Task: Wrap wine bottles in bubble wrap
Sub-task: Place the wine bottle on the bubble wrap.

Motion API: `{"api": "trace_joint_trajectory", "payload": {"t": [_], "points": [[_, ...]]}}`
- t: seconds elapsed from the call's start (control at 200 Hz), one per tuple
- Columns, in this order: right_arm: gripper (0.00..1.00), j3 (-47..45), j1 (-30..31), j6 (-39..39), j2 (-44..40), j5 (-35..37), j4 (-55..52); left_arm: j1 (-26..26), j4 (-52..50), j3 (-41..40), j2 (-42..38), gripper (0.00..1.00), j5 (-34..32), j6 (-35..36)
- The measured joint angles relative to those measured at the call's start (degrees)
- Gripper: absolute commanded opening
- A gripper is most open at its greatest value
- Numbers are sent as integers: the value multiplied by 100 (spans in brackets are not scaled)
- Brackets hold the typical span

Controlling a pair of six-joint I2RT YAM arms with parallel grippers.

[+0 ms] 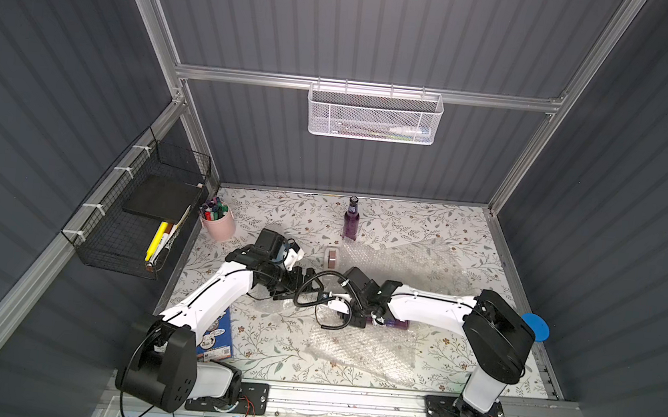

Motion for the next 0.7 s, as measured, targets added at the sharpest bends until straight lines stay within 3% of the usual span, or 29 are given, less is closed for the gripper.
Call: {"api": "trace_joint_trajectory", "payload": {"t": [0.38,0.7], "points": [[59,-170,-455,852,-225,339,468,-9,-291,-295,94,99,149,118],[67,-280,-457,957,-866,369,592,-9,-326,-304,133,100,155,157]]}}
